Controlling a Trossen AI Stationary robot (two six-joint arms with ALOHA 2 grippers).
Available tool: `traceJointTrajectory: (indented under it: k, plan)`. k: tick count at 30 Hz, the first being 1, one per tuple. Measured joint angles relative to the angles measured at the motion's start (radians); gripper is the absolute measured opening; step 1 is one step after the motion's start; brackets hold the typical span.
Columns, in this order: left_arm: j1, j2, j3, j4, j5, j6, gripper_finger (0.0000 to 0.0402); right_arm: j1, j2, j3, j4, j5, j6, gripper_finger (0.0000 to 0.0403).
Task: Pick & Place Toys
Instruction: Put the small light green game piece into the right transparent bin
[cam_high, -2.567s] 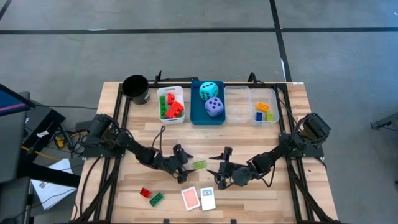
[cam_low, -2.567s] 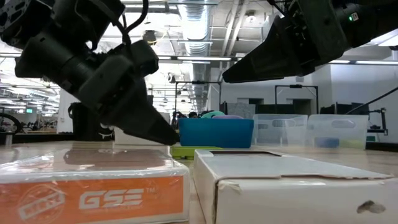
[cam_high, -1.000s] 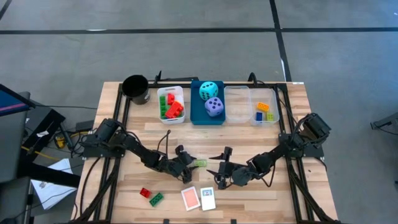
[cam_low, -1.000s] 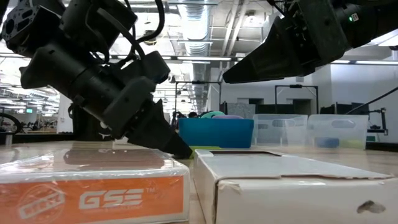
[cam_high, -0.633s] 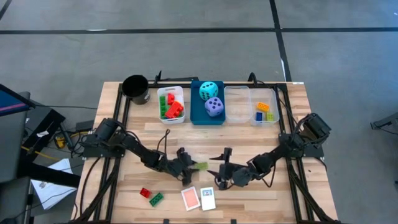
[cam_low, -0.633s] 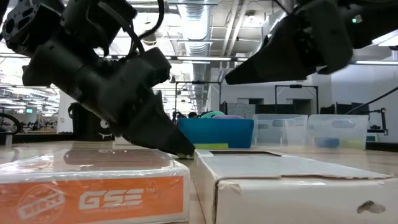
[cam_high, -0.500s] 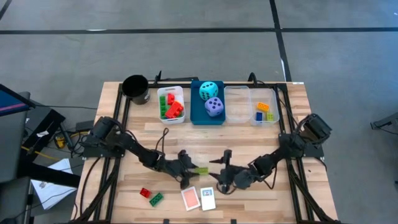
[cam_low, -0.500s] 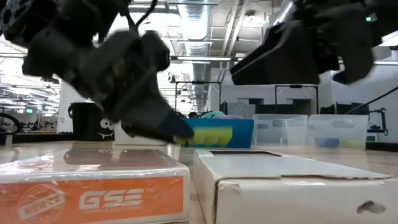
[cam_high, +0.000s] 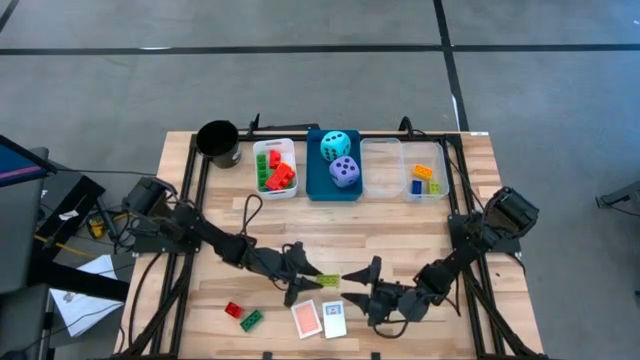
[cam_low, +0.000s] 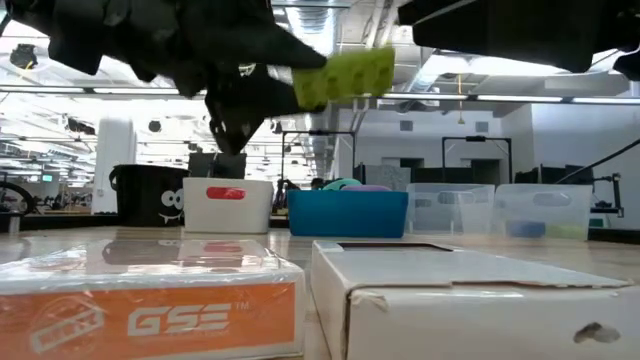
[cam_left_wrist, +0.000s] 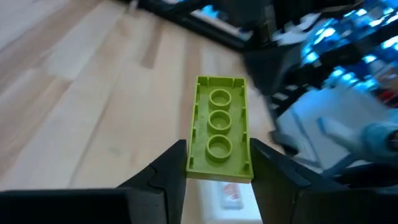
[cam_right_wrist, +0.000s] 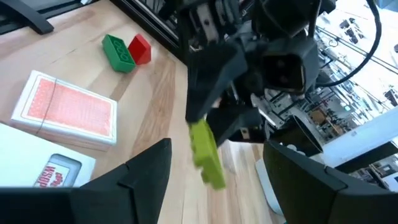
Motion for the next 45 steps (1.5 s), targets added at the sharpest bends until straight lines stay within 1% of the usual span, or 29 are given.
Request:
traceJointTrajectory:
  k: [7,11,14,20,24,31,42,45]
  plan:
    - [-0.008,0.0,0.001,0.096,0.033,0.0,0.0135,-0.018,0.0,0.0,-0.004,-0.006,0.0,0.0249]
    - [-0.008,0.0,0.001,0.106,0.033,0.0,0.0135,-0.028,0.0,0.0,0.003,-0.008,0.003,0.0249]
    - [-0.008,0.0,0.001,0.127,0.033,0.0,0.0135,-0.035,0.0,0.0,0.004,-0.016,0.036,0.0249]
    - [-0.008,0.0,0.001,0.129,0.03,0.003,0.0135,-0.046,0.0,0.0,0.067,-0.088,0.045,0.0248]
    - [-0.008,0.0,0.001,0.13,0.024,0.003,0.0135,-0.051,0.0,0.001,0.09,-0.11,0.045,0.0237]
    - [-0.008,0.0,0.001,0.13,0.024,0.008,0.0135,-0.058,0.0,0.001,0.088,-0.114,0.045,0.0187]
    - [-0.008,0.0,0.001,0.137,0.026,0.004,0.0135,-0.057,0.0,0.001,0.079,-0.119,0.067,0.0071]
    - [-0.008,-0.001,0.002,0.141,0.026,0.003,0.0136,-0.057,0.0,0.001,0.075,-0.122,0.064,0.0049]
